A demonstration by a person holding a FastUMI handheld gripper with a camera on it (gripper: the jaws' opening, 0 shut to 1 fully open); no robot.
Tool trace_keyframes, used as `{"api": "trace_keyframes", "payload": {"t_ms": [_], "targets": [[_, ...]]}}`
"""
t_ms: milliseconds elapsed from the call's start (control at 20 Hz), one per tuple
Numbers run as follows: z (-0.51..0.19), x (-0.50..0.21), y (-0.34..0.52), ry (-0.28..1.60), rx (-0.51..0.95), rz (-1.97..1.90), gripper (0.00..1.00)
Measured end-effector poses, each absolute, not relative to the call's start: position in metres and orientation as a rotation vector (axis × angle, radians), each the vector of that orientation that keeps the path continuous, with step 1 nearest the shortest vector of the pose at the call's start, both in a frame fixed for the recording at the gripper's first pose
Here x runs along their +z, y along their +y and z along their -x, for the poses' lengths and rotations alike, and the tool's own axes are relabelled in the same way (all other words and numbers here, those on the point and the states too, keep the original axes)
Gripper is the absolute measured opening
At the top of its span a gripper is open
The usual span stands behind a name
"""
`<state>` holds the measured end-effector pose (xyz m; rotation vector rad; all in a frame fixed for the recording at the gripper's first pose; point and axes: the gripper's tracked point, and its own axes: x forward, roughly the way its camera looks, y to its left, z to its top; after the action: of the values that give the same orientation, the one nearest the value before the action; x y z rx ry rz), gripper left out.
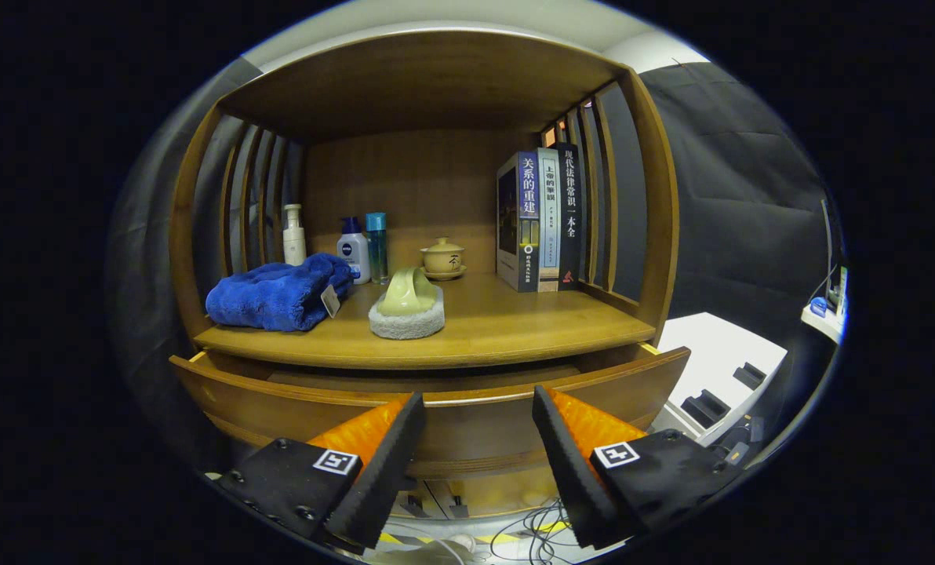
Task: Pull open the drawer, take out the items inside it, and place them on the countertop above the cabinet.
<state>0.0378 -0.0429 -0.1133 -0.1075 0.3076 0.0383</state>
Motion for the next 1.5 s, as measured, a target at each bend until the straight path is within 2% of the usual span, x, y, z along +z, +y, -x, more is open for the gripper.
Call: {"api": "trace_keyframes", "payload": {"t_ms": [550, 1000, 1300, 1500], "targets": [[-0.073, -0.116, -0.035, 0.316, 0.043, 0.063, 0.94], [-0.065, -0.116, -0.039, 0.319, 0.024, -0.024, 0.96], [-0.045, -0.062, -0.028, 0.270, 0.012, -0.165, 0.97], [-0.036, -0.007, -0.029, 0.226, -0.004, -0.053, 0.97]]}}
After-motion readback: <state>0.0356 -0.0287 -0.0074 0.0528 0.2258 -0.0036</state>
